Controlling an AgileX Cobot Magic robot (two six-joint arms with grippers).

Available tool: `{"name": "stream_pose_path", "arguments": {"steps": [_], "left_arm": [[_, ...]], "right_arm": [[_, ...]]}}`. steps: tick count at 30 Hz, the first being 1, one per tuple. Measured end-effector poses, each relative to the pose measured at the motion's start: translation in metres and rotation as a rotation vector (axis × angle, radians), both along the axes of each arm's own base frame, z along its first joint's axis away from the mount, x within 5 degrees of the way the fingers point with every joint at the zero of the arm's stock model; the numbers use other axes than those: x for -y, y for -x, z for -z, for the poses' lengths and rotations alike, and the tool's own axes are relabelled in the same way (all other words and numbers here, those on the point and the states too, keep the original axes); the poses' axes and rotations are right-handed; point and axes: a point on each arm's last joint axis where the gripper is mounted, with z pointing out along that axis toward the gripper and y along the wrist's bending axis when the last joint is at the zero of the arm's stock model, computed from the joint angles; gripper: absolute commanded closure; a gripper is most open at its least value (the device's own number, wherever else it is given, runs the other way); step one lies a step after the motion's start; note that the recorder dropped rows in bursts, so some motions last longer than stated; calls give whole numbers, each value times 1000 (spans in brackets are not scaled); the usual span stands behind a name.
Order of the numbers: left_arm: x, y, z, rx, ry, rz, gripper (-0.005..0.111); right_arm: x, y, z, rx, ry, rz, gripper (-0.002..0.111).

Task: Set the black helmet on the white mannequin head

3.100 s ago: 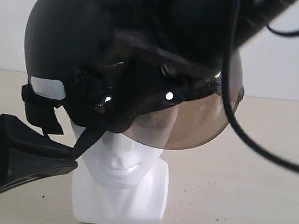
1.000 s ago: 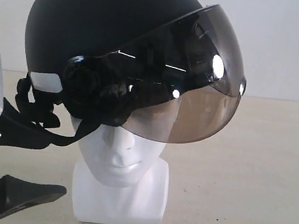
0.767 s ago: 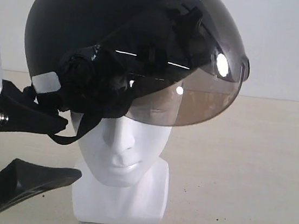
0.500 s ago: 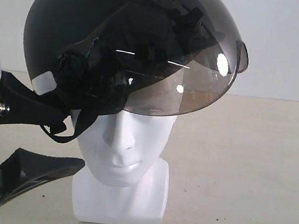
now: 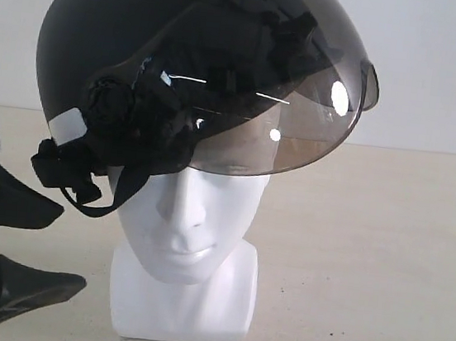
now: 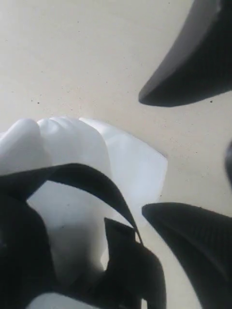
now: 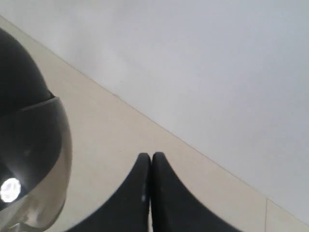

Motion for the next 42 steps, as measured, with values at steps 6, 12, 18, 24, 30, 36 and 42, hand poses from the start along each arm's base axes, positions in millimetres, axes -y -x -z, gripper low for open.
{"name": "stream_pose_path", "arguments": {"steps": [6,12,18,24,30,36,42], "left_arm": [[-20,16,-22,57,62,-22,62],[-49,32,-40,163,106,-103,65],[-52,31,-42,155,154,-170,84],[-37,18,-34,121,102,-158,78],[-18,2,-18,54,29,-149,52],[-17,-4,-35,124,62,-174,52],[-30,-11,-48,248,62,-306,52]], "right_arm": [[39,-28,3,-53,-32,166,108],[63,-55,14,-183,-123,-18,108],[61,-95,28,-243,-353,-304,108],[54,-112,19,-199,-387,-396,108],[41,-121,-3,-149,-409,-455,108],[37,-146,12,-205,-421,-436,108],[33,-170,36,-273,-425,-419,108]]}}
